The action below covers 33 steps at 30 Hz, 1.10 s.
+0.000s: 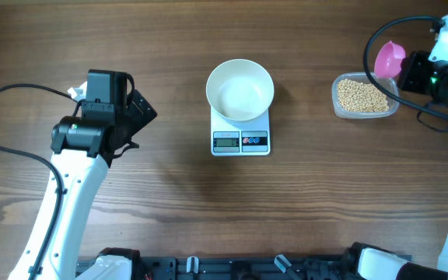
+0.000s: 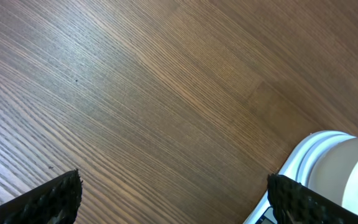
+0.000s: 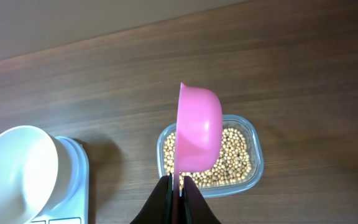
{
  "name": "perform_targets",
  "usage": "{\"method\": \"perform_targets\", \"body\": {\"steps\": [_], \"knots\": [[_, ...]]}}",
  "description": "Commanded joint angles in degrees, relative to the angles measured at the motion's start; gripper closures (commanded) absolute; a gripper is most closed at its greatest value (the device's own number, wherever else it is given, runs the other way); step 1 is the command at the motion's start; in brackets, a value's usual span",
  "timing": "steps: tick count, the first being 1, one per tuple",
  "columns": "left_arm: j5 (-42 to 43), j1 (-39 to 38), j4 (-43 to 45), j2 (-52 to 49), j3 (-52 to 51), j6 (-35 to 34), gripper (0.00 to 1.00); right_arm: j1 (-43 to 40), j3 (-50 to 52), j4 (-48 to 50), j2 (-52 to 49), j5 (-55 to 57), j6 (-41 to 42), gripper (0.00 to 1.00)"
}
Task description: Scoop item into bowl and weigh 150g on scale
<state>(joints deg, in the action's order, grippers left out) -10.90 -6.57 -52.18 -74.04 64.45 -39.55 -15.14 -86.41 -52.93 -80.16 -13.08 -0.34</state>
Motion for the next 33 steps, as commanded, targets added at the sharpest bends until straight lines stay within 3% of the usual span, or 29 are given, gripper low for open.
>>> {"method": "perform_targets", "body": {"steps": [1, 3, 4, 5, 7, 15, 23, 29, 33], "knots": [[2.89, 0.37, 1.51, -0.22, 0.07, 0.13, 0.0, 0.13, -0.11, -0.7, 0.0, -0.94, -1.01, 0.96], [9.44, 0.37, 1.53, -0.22, 0.07, 1.84, 0.0, 0.13, -0.11, -0.81, 0.0, -0.94, -1.01, 0.96], [15.02, 0.37, 1.68, -0.22, 0.07, 6.16, 0.0, 0.13, -0.11, -0.81, 0.0, -0.94, -1.01, 0.96], [23.78, 0.37, 2.12, -0.22, 0.07, 15.61, 0.0, 0.13, -0.11, -0.81, 0.0, -0.94, -1.01, 0.96], [31.85, 0.37, 1.03, -0.22, 0.07, 24.87, 0.0, 0.13, -0.11, -0.83, 0.0, -0.94, -0.98, 0.96], [41.59, 1.7, -3.37, -0.22, 0.07, 35.32, 0.0, 0.13, -0.11, -0.79, 0.0, -0.96, -0.94, 0.96], [39.93, 1.44, -7.26, -0.2, 0.07, 43.63, 0.0, 0.13, -0.11, -1.38, 0.0, -0.94, -1.01, 0.96], [37.51, 0.48, -7.8, -0.22, 0.07, 42.71, 0.0, 0.13, -0.11, -1.2, 0.0, -0.94, -0.96, 0.96], [34.8, -3.5, -10.99, 0.37, 0.07, 38.6, 0.0, 0.13, -0.11, -1.18, 0.0, -0.96, -0.96, 0.96]]}}
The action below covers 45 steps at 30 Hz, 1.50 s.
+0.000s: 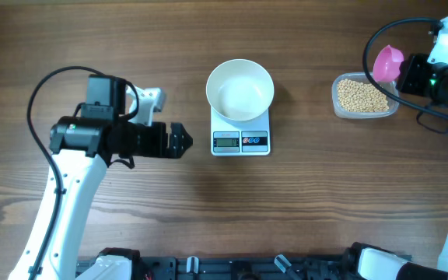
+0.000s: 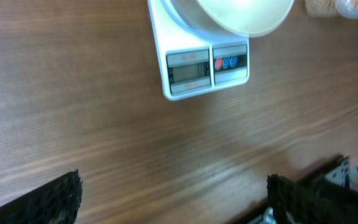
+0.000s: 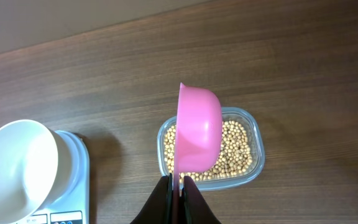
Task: Scoop item into bowl and weigh 150g on scale
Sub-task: 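Move the left gripper right to the front of the scale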
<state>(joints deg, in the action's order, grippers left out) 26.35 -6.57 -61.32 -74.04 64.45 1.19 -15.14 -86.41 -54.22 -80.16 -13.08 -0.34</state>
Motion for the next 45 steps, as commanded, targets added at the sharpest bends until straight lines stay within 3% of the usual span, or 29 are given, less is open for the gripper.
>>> {"method": "perform_targets", "body": {"steps": [1, 12, 19, 45], "knots": [[-2.45, -4.55, -2.21, 0.87, 0.07, -2.54, 0.0, 0.13, -0.11, 0.11, 0.0, -0.96, -0.96, 0.95], [-8.7, -8.5, -0.5, 5.73, -0.09, -7.5, 0.0, 0.13, -0.11, 0.17, 0.0, -1.18, -0.96, 0.96], [-8.46, -12.41, 9.42, 5.62, -3.02, -12.15, 0.0, 0.13, -0.11, 0.13, 0.0, -1.2, -0.96, 0.96], [-7.89, -12.55, 15.56, 1.7, -3.54, -11.89, 0.0, 0.13, -0.11, 0.42, 0.0, -1.18, -1.2, 0.96]]}}
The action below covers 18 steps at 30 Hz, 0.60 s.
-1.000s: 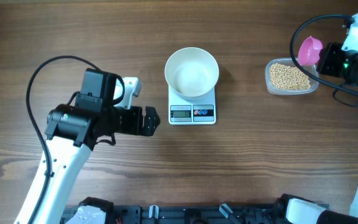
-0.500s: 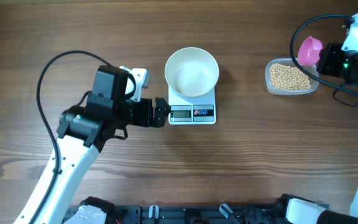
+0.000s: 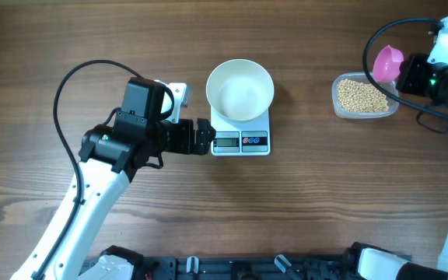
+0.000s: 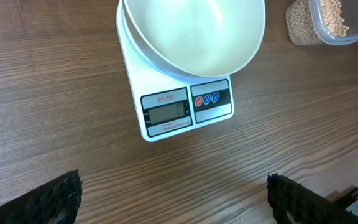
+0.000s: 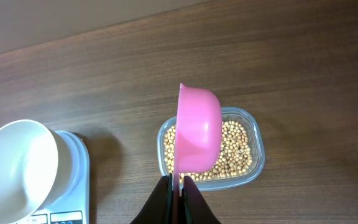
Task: Scoop item into bowl and weigh 150g on scale
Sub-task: 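Move the left gripper right to the front of the scale, then lower the pink scoop into the soybeans with the right gripper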
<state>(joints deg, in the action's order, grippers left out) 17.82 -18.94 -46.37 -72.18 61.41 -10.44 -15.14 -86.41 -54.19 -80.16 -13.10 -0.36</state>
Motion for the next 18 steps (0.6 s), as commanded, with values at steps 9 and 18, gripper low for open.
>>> {"method": "perform_targets", "body": {"steps": [9, 18], "knots": [[1.2, -0.17, 0.7, -0.15, -0.5, 1.18, 0.0, 0.13, -0.11, 0.48, 0.0, -1.14, -1.16, 0.96], [1.16, -0.17, 0.37, -0.15, -0.5, 1.16, 0.0, 0.13, -0.11, 0.42, 0.0, -1.16, -2.29, 0.96]]}}
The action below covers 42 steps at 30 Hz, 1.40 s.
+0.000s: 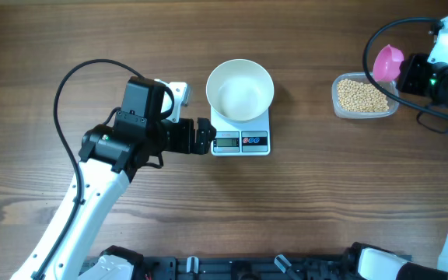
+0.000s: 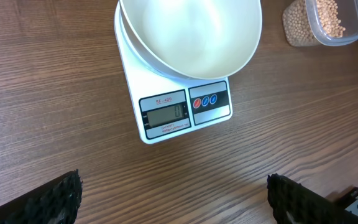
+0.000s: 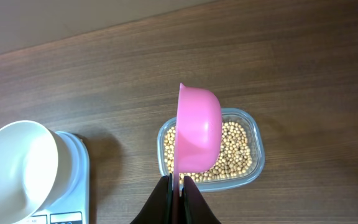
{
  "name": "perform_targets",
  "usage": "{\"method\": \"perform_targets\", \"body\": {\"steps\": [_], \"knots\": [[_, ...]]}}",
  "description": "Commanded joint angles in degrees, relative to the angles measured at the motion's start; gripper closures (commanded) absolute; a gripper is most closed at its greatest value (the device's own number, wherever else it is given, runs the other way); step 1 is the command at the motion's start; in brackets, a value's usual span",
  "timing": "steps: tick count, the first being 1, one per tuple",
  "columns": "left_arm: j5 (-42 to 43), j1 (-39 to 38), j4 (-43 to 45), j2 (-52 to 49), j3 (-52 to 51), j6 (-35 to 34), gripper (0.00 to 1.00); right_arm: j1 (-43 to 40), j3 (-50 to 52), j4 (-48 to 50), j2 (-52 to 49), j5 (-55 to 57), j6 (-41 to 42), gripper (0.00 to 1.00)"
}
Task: Scoop item into bowl and weigh 150g on scale
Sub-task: 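Lower the pink scoop into the soybeans with the right gripper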
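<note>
An empty white bowl (image 1: 240, 89) rests on a small white digital scale (image 1: 240, 141) at mid-table; its display (image 2: 164, 112) reads 0. At the right, a clear tub of beans (image 1: 363, 96) sits on the wood. My right gripper (image 3: 178, 180) is shut on the handle of a pink scoop (image 3: 197, 129), held above the tub; the scoop (image 1: 388, 59) shows at the tub's far right corner from overhead. My left gripper (image 1: 201, 136) is open, just left of the scale, nothing between its fingertips (image 2: 48, 198).
Brown wooden table (image 1: 302, 210). Black cables loop behind both arms, one at the left (image 1: 76, 74) and one at the right (image 1: 379, 35). A black rail (image 1: 232, 268) runs along the table's front edge.
The scale and bowl sit very slightly higher and further left in the left wrist view, so that gripper shifted a trifle. The right gripper and scoop have not moved.
At first my left gripper was at the far left, looking at bare wood. Then it had swung toward the middle, the scale coming into its view. By now it stands open beside the scale. My right gripper held the pink scoop over the beans throughout.
</note>
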<state>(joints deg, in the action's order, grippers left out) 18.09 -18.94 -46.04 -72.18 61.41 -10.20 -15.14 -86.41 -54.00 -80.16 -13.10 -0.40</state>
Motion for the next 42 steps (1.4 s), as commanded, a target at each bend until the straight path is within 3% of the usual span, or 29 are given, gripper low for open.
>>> {"method": "perform_targets", "body": {"steps": [1, 10, 31, 42], "knots": [[0.9, -0.17, 0.04, -0.15, -0.5, 0.92, 0.0, 0.13, -0.11, 0.17, 0.0, -1.14, -2.64, 0.96], [0.9, -0.17, 0.02, -0.15, -0.5, 0.92, 0.0, 0.13, -0.09, -0.68, -0.15, -1.14, -2.75, 0.96], [0.9, -0.24, 0.02, -0.15, -0.5, 0.92, 0.0, 0.13, -0.09, -1.36, -9.75, 5.44, -18.82, 0.96], [0.9, -0.24, 0.0, -0.15, -0.5, 0.92, 0.0, 0.13, -0.09, -1.29, -13.9, 5.46, -19.06, 0.96]]}}
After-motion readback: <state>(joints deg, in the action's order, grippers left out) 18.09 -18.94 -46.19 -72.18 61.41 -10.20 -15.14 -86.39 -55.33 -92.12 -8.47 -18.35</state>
